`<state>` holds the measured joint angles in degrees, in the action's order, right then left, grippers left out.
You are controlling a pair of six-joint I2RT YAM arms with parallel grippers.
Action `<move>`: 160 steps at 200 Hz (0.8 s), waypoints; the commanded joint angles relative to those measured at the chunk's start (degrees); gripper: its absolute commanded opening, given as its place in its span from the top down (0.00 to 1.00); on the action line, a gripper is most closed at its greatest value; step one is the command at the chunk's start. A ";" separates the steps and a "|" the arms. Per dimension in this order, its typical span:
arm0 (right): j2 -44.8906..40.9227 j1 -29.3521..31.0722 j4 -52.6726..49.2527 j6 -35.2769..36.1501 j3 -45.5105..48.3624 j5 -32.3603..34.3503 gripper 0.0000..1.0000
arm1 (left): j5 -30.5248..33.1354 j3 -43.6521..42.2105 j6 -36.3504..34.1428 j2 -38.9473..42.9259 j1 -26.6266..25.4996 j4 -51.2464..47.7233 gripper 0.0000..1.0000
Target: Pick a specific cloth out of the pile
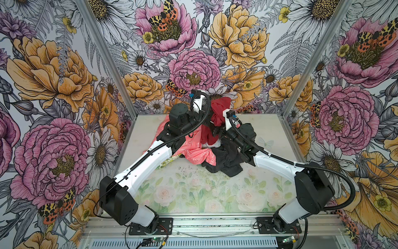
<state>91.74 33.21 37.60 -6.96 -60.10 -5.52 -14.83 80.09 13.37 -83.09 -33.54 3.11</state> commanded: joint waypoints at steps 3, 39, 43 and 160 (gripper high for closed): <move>0.59 0.45 8.51 -0.08 -2.49 5.47 0.56 | -1.26 -1.23 0.24 3.97 -1.34 -1.06 1.00; -2.00 0.45 8.59 -2.27 -1.36 7.20 1.00 | 2.92 -3.56 -2.57 6.99 -1.57 -6.38 1.00; -2.45 0.45 8.30 -2.48 -1.12 7.21 1.00 | 3.37 -3.54 -2.91 7.06 -1.45 -7.31 1.00; -11.76 0.10 -11.97 -9.64 -3.50 9.72 1.00 | 5.31 -6.34 -9.51 11.29 2.52 -27.05 0.22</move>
<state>82.78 33.67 26.79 -14.35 -60.86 3.42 -10.11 76.01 4.49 -74.87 -32.62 -20.32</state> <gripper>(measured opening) 0.152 0.746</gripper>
